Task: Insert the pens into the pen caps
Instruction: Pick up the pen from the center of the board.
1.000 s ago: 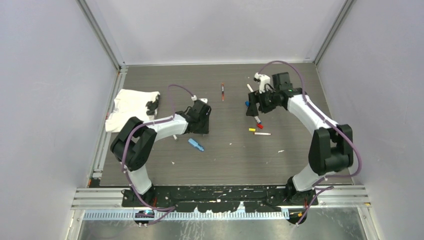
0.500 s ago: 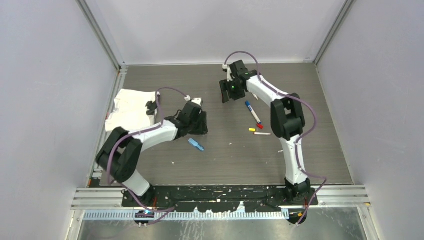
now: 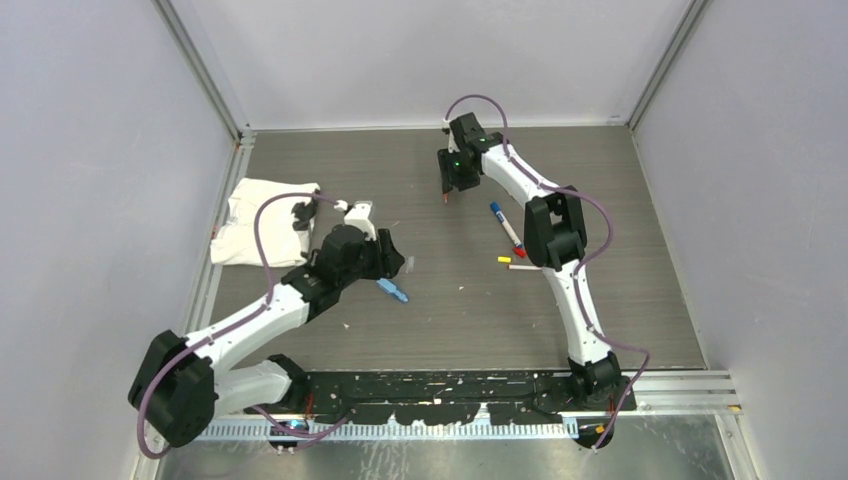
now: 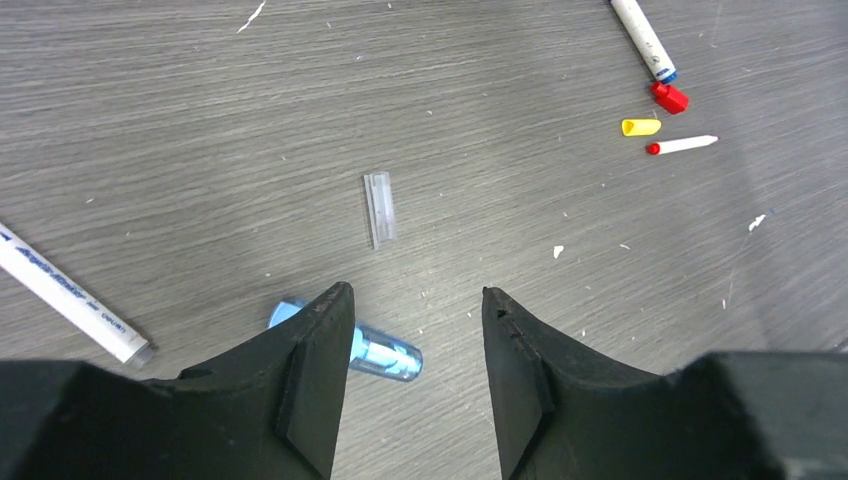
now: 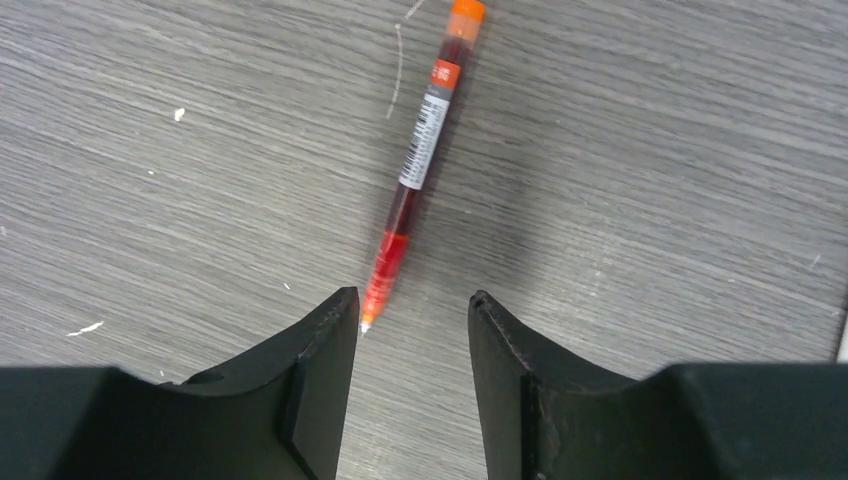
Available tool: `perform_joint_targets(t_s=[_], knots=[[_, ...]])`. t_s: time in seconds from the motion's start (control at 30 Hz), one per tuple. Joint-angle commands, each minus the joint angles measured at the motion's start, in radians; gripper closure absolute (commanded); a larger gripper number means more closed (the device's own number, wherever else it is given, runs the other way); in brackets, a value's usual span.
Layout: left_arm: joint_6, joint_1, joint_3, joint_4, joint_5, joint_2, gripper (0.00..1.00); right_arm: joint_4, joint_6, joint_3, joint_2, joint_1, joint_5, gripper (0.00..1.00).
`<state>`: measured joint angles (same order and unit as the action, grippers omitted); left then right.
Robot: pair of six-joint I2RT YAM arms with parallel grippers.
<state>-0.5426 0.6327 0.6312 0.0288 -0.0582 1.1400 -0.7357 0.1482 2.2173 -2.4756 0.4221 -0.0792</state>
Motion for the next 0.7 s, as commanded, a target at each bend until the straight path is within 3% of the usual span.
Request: perform_joint_targets(t_s=[0.0,0.33,0.5,0.67], knots=[[-0.015,-0.004,-0.043,-0.043,-0.016,-0.087,0.48,-0.002,0.033,0.073,-0.027,0.024,0.003,0.5],[-0.035,-0.003,-0.109,-0.044,-0.021,-0.195,0.47,-0.025,-0.027,0.132,-0.085,0.045,0.159,0.56],[-0.049,-0.004,-0.144,-0.069,0.0,-0.254,0.46,-0.032,-0.043,0.08,-0.067,0.046,0.14,0.72],[-0.076,-0.004,-0.188,-0.097,0.046,-0.331,0.45,-0.036,-0.068,-0.013,-0.005,0.046,0.11,0.78]])
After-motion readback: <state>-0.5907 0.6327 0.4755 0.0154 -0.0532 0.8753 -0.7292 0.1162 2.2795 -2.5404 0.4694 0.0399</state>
